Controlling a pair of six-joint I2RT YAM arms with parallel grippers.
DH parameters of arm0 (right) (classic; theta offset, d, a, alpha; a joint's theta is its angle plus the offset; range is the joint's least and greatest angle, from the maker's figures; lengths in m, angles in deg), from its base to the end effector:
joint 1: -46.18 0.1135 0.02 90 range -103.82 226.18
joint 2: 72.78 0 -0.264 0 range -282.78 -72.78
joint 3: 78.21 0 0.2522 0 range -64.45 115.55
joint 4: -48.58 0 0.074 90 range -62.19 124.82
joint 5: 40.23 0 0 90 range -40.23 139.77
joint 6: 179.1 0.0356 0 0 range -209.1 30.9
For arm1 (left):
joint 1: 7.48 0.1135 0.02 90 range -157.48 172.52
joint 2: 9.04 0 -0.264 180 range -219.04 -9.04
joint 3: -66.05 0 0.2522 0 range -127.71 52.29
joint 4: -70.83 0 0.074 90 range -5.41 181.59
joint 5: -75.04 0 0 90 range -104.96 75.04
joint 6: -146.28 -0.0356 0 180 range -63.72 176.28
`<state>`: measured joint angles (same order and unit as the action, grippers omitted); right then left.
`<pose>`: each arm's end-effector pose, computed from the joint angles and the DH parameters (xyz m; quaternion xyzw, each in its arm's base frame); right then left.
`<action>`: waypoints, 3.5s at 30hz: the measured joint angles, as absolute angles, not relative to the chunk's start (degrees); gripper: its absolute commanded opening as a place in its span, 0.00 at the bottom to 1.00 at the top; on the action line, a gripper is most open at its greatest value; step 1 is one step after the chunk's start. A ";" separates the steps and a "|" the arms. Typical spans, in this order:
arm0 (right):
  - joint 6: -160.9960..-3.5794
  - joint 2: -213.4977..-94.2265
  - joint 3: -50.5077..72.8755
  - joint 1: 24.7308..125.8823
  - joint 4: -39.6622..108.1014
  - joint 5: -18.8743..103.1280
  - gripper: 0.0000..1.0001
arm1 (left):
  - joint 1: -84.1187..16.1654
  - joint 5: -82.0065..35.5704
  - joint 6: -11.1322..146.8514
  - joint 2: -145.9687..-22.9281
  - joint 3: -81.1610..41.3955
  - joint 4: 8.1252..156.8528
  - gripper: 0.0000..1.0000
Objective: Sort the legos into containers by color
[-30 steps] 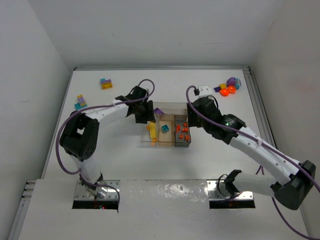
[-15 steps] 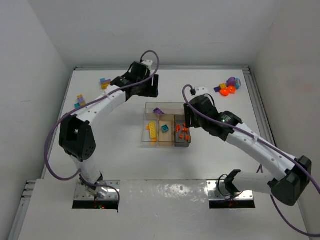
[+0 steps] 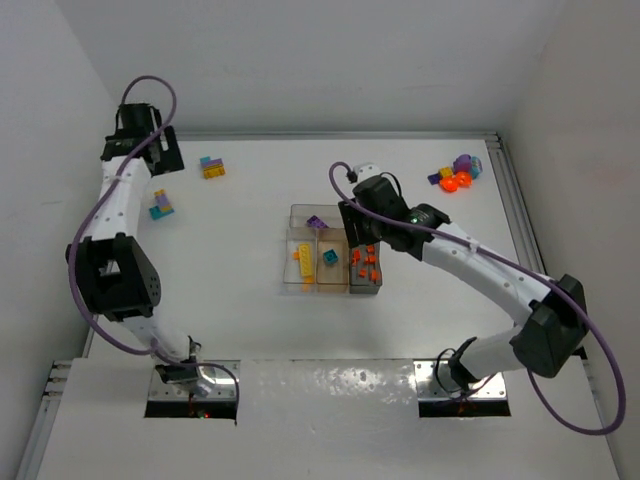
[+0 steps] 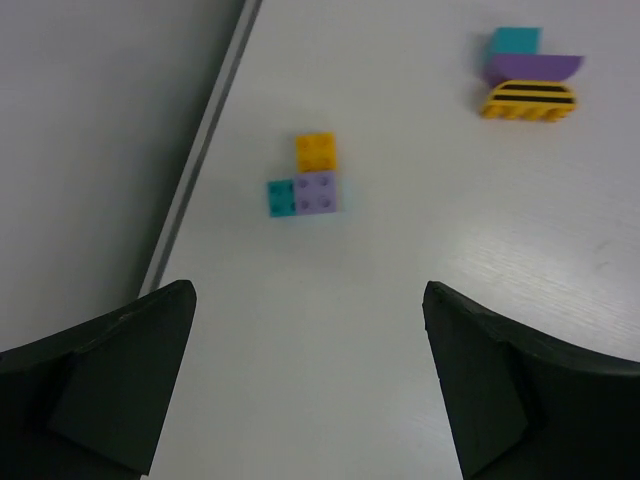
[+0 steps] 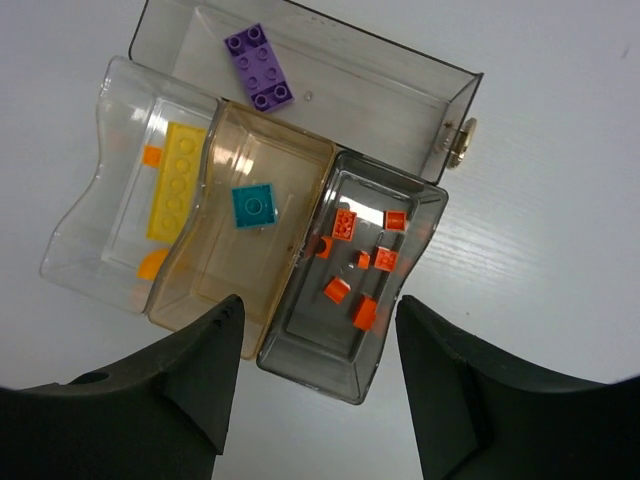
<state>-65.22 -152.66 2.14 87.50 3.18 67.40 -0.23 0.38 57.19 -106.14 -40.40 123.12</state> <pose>0.2341 0.1914 0.2992 -0.0803 0.9111 0.0848 0.3953 0.3766 0.0574 0.3427 -0.1178 0.9026 0.1441 0.3883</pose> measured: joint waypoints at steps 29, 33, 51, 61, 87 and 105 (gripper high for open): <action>-74.21 -172.81 13.92 87.50 5.41 59.57 0.61 | 11.31 -6.79 55.11 -135.04 -55.83 131.97 0.75; -74.18 -172.81 13.94 87.50 4.40 59.66 0.61 | 11.27 -7.21 55.39 -138.23 -56.38 132.34 0.60; -75.15 -172.81 14.18 87.50 2.96 61.52 0.61 | 11.18 -8.98 55.44 -138.64 -56.97 132.99 0.00; -89.07 -162.36 5.15 87.50 11.64 54.76 0.73 | 1.91 -21.85 48.23 -134.18 -66.91 139.88 0.00; -105.24 -166.38 -3.85 86.89 63.46 39.09 0.62 | -20.27 -56.78 50.54 -113.57 -60.42 137.56 0.00; -104.78 -168.15 -1.40 83.76 64.64 34.89 0.54 | -21.83 -57.85 48.53 -111.26 -58.80 140.64 0.00</action>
<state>-104.78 -168.15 -1.40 83.76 64.64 34.89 -21.83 -57.85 48.53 -111.26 -58.80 140.64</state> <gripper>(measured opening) 0.556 0.346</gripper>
